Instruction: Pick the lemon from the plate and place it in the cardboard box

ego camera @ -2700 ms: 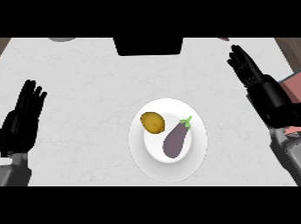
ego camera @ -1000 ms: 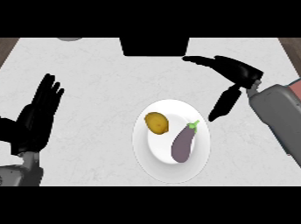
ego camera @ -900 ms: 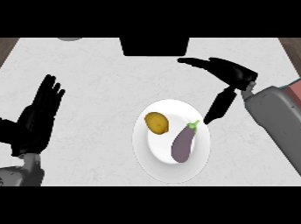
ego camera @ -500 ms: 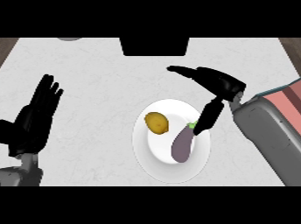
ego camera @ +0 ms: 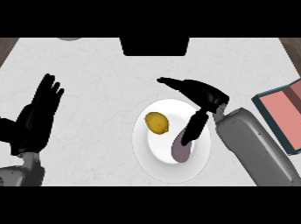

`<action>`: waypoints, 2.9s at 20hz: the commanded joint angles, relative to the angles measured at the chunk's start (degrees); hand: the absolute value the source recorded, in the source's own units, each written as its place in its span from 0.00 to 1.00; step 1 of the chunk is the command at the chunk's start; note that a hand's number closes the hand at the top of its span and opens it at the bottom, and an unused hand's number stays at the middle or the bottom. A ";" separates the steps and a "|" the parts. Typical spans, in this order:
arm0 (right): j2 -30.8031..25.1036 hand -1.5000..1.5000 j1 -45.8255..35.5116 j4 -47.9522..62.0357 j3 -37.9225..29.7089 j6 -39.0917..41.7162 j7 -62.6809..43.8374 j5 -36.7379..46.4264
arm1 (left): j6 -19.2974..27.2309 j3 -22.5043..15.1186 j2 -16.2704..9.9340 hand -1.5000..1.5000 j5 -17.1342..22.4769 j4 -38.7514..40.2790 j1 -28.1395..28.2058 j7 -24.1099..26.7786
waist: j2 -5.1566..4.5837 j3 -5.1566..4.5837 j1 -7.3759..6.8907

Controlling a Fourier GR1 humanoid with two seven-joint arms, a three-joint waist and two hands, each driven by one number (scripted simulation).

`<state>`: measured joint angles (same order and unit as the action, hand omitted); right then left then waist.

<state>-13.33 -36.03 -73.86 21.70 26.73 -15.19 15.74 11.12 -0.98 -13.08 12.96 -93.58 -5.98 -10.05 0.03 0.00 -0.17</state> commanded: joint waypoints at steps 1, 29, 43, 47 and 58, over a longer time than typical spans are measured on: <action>2.64 0.00 4.76 -3.79 0.16 -1.83 -1.09 4.50 | -0.39 -0.56 1.18 0.50 -1.28 -2.39 2.07 -1.13 | 0.04 0.00 0.05; 13.28 0.00 0.38 14.12 -2.69 -6.04 5.04 19.27 | -4.61 3.72 4.44 0.50 -4.44 -1.99 0.12 -2.37 | -0.05 0.00 -0.18; 13.32 0.00 -2.08 24.83 -3.45 -9.38 12.66 20.96 | -4.01 3.95 6.30 0.50 -7.04 -0.84 -1.32 -2.61 | -0.09 0.01 -0.28; 13.32 0.00 -2.56 24.89 -3.68 -8.74 12.44 20.51 | -5.89 4.34 7.74 0.50 -5.62 0.83 1.33 2.02 | -0.10 0.00 -0.28; 13.32 1.00 -0.02 26.70 0.12 -14.52 17.48 22.72 | -6.09 5.93 6.49 0.50 -5.69 -1.65 -0.02 -2.87 | -0.06 0.01 -0.16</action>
<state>-0.02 -36.39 -47.26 21.73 12.85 0.30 36.98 4.83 4.29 -6.52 7.12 -95.01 -5.51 -11.65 -0.04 0.00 -0.41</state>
